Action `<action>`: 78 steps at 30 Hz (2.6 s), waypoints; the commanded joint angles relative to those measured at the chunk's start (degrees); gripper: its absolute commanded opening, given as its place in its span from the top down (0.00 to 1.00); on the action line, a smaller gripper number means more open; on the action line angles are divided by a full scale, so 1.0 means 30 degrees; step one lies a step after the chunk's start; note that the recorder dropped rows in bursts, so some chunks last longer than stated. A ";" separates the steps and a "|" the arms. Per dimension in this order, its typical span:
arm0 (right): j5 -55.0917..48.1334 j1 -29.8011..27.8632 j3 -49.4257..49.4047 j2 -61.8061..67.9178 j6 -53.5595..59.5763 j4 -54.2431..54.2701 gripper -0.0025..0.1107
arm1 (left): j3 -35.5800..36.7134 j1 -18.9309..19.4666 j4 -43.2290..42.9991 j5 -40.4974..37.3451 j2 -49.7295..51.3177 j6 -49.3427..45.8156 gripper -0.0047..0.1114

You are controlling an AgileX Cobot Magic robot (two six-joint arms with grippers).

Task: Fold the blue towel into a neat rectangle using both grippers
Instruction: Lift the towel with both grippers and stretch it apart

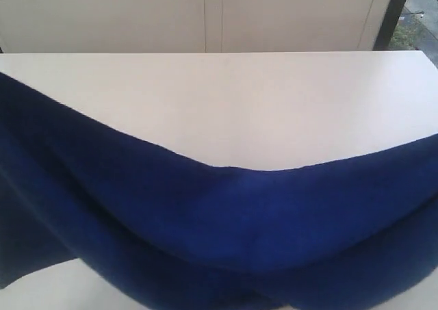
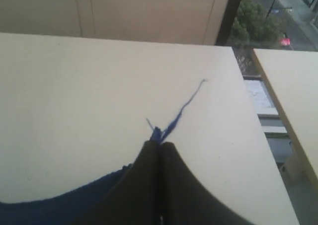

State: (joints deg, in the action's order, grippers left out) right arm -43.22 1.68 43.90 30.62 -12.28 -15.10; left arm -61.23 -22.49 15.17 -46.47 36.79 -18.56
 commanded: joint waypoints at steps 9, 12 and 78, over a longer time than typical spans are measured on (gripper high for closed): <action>0.0342 -0.0165 -0.0378 -0.4003 0.0236 -0.0022 0.98 | 0.1294 0.0047 -0.5857 -0.0775 -0.3703 0.6027 0.96; 0.1275 -0.0165 -0.1645 -0.2675 0.0236 -0.0022 0.98 | 0.3583 0.0047 -0.8489 -0.0070 -0.2701 0.8517 0.96; 1.5247 -0.5720 -0.1542 1.2002 0.2678 0.4169 0.98 | 0.5719 0.6300 -0.7766 1.7864 1.1349 1.2406 0.96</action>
State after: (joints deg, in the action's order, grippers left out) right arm 9.92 -15.00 39.16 72.77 -5.00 -2.34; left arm -43.77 -3.79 -7.87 14.51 77.39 18.34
